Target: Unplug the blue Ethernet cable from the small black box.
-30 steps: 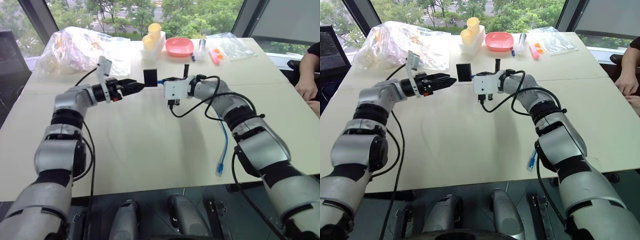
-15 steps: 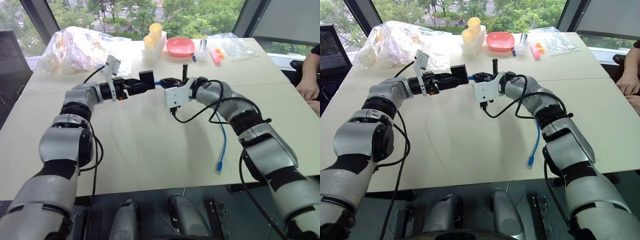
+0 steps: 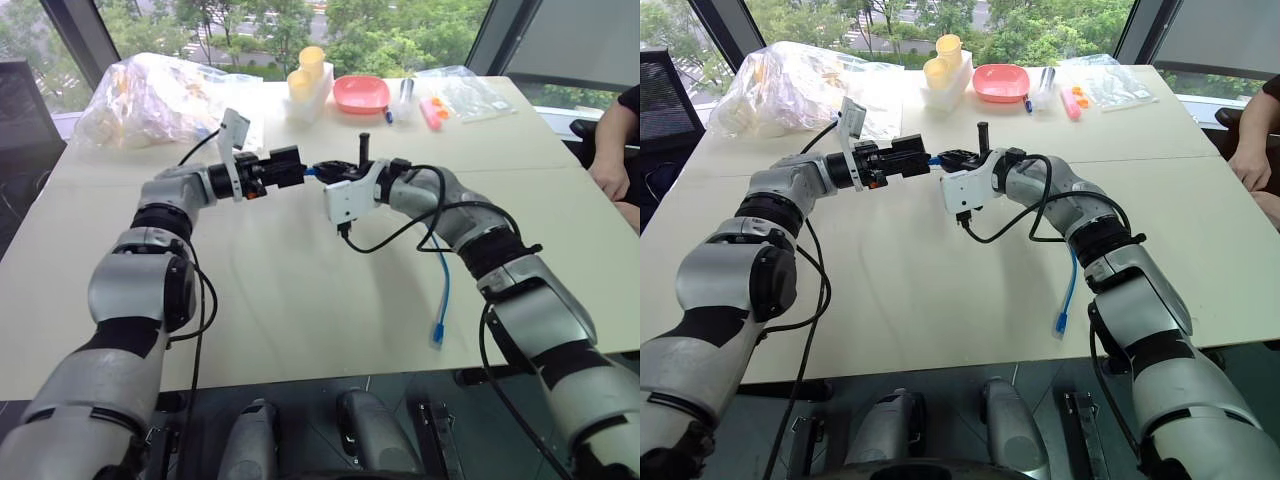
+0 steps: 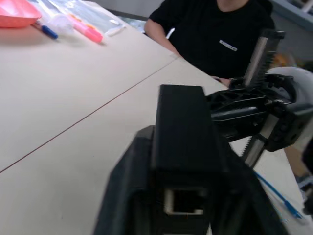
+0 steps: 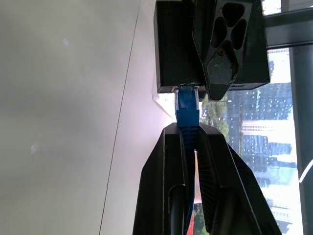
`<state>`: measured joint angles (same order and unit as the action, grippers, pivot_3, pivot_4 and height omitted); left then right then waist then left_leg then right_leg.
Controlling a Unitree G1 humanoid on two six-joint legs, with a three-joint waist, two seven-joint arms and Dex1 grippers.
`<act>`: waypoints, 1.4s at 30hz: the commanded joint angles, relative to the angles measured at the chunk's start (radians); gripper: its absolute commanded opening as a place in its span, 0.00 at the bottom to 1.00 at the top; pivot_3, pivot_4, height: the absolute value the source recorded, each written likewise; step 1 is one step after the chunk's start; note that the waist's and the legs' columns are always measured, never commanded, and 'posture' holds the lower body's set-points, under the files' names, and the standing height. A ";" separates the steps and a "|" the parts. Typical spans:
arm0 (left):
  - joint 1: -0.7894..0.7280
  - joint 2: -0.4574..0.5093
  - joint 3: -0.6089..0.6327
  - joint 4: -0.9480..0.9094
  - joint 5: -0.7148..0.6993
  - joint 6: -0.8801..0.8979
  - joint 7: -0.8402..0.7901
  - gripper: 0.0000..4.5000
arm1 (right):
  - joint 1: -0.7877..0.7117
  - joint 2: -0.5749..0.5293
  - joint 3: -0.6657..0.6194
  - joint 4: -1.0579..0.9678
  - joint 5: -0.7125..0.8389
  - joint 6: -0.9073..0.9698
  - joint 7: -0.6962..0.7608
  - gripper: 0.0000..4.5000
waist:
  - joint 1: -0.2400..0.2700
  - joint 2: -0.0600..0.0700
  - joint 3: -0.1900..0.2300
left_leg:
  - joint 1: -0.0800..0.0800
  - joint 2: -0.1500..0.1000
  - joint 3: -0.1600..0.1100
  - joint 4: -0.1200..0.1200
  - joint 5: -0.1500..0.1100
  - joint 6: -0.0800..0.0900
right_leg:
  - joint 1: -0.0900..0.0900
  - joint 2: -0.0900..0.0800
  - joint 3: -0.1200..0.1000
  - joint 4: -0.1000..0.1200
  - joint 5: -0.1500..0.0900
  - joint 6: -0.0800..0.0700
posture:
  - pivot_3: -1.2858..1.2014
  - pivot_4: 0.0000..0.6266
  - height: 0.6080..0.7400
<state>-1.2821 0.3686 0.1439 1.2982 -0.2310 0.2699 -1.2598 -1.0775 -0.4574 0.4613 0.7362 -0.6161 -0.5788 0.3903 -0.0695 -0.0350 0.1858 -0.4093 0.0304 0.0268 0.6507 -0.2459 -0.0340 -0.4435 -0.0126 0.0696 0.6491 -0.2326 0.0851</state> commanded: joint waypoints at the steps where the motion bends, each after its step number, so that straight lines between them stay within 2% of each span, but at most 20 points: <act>1: -0.028 0.016 0.022 -0.008 0.008 -0.012 0.009 0.12 | 0.004 -0.013 -0.036 -0.077 0.045 0.003 0.027 0.00 | -0.001 0.000 0.000 | 0.000 0.000 0.000 0.000 0.000 0.000 | 0.000 0.000 0.000 0.000 0.000 0.000 | 0.52 0.24 0.96; 3: -0.026 0.017 0.024 -0.008 0.012 -0.015 0.016 0.12 | 0.017 -0.016 -0.045 -0.091 0.074 0.014 0.066 0.00 | -0.002 0.000 0.000 | 0.000 0.000 0.000 0.000 0.000 0.000 | 0.000 0.000 0.000 0.000 0.000 0.000 | 0.52 0.24 0.96; 6: -0.023 0.022 0.026 -0.009 0.013 -0.017 0.012 0.12 | 0.042 -0.020 -0.073 -0.111 0.162 0.037 0.155 0.27 | -0.001 0.000 0.000 | 0.000 0.000 0.000 0.000 0.000 0.000 | 0.000 0.000 0.000 0.000 0.000 0.000 | 0.52 0.24 0.96; 10: -0.016 0.033 0.022 -0.019 0.020 -0.017 -0.021 0.12 | 0.075 -0.049 -0.123 -0.147 0.249 0.074 0.228 0.72 | 0.002 0.000 0.000 | 0.000 0.000 0.000 0.000 0.000 0.000 | 0.000 0.000 0.000 0.000 0.000 0.000 | 0.52 0.24 0.96; 12: -0.012 0.047 0.010 -0.031 0.026 -0.004 -0.086 0.12 | 0.111 -0.049 -0.195 -0.211 0.405 0.256 0.358 0.95 | 0.002 0.000 0.000 | 0.000 0.000 0.000 0.001 0.000 0.000 | 0.000 0.000 0.000 0.000 0.000 0.000 | 0.52 0.24 0.96; 13: -0.012 0.051 0.008 -0.035 0.028 0.003 -0.109 0.12 | 0.125 -0.045 -0.220 -0.244 0.463 0.335 0.409 0.99 | 0.002 0.000 0.000 | 0.000 0.000 -0.001 0.001 0.000 0.000 | 0.001 0.000 0.000 0.000 0.000 0.000 | 0.52 0.24 0.96; 17: -0.012 0.080 -0.017 -0.059 0.039 0.041 -0.236 0.12 | 0.120 -0.002 -0.389 -0.465 0.865 0.902 0.575 0.99 | -0.002 0.000 0.000 | 0.000 0.001 -0.001 0.001 0.000 0.000 | 0.001 0.001 0.000 0.001 0.000 0.000 | 0.52 0.24 0.96; 18: -0.014 0.090 -0.022 -0.069 0.036 0.061 -0.282 0.12 | 0.108 -0.009 -0.418 -0.497 0.933 1.000 0.605 0.99 | -0.001 0.000 0.000 | 0.000 0.001 -0.001 0.001 0.000 0.000 | 0.000 0.001 0.000 0.001 0.000 0.000 | 0.52 0.24 0.96; 20: -0.011 0.123 -0.061 -0.171 -0.062 0.154 -0.342 0.12 | 0.072 -0.016 -0.465 -0.515 1.063 1.181 0.665 0.99 | -0.001 0.001 0.000 | 0.000 0.001 -0.002 0.001 0.000 0.000 | 0.000 0.001 -0.001 0.002 0.000 0.000 | 0.52 0.24 0.96; 22: 0.001 0.145 -0.095 -0.255 -0.143 0.217 -0.355 0.12 | 0.053 -0.010 -0.489 -0.520 1.133 1.290 0.682 0.99 | 0.000 0.001 0.000 | 0.000 0.001 -0.002 0.001 0.000 0.000 | 0.000 0.001 -0.001 0.002 0.000 0.000 | 0.52 0.24 0.96; 27: 0.041 0.186 -0.162 -0.406 -0.283 0.313 -0.355 0.12 | 0.066 -0.007 -0.457 -0.514 1.164 1.359 0.728 0.99 | 0.005 0.001 0.000 | 0.000 0.001 -0.003 0.001 0.000 0.000 | 0.001 0.001 -0.001 0.002 0.000 0.000 | 0.52 0.24 0.96; 31: 0.062 0.211 -0.177 -0.506 -0.389 0.408 -0.355 0.12 | 0.041 0.055 -0.490 -0.453 1.199 1.397 0.686 0.99 | 0.002 0.001 0.000 | 0.000 0.001 -0.003 0.002 0.000 0.000 | 0.000 0.001 -0.001 0.002 0.000 0.000 | 0.52 0.24 0.96; 42: 0.099 0.235 -0.235 -0.561 -0.422 0.421 -0.355 0.12 | -0.013 0.119 -0.548 -0.399 1.258 1.448 0.636 0.99 | 0.001 0.001 0.000 | -0.001 0.001 -0.002 0.002 0.000 0.000 | 0.000 0.001 -0.001 0.002 0.000 0.000 | 0.52 0.24 0.96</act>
<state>-1.1742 0.5907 -0.0933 0.7644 -0.6407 0.7006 -1.6097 -1.0566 -0.3393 -0.0594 0.3570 0.6137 0.8704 1.0299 -0.0684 -0.0344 0.1861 -0.4100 0.0316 0.0243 0.6526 -0.2461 -0.0336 -0.4434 -0.0115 0.0683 0.6512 -0.2326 0.0852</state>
